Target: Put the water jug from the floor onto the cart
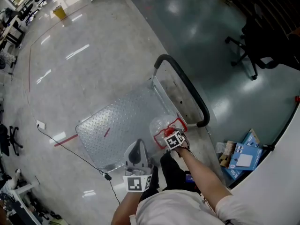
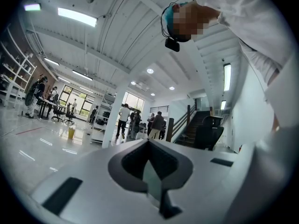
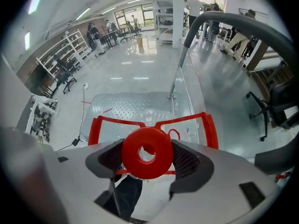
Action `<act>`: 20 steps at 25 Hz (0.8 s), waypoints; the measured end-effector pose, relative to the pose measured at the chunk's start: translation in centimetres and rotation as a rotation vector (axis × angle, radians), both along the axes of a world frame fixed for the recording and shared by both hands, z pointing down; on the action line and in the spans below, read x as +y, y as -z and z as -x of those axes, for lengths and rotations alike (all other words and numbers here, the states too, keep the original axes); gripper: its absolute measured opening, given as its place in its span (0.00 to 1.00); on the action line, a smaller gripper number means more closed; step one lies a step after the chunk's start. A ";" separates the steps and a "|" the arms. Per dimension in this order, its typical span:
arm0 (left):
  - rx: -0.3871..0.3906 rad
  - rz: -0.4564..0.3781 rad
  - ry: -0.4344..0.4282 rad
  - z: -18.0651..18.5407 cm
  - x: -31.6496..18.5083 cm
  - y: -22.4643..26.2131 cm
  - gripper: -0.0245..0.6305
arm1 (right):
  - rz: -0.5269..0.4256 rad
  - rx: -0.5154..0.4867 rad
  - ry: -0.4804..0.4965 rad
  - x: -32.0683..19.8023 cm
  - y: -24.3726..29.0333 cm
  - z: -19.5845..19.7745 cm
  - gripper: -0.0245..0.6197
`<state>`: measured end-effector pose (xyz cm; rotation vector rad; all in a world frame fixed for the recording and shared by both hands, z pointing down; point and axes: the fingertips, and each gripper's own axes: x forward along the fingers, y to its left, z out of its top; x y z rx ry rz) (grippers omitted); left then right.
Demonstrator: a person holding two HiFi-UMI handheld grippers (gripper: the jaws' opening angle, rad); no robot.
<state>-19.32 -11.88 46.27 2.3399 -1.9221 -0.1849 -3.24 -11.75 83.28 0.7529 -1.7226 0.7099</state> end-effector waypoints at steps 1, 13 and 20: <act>-0.001 -0.002 0.000 0.0 0.2 0.1 0.04 | 0.000 0.003 0.001 0.1 0.0 0.0 0.51; 0.001 -0.035 0.006 -0.3 1.5 1.7 0.04 | -0.055 -0.022 -0.008 0.4 3.3 -0.7 0.51; 0.009 -0.079 0.000 -0.5 2.7 4.3 0.04 | -0.404 -0.167 -0.090 -1.1 14.6 -1.2 0.10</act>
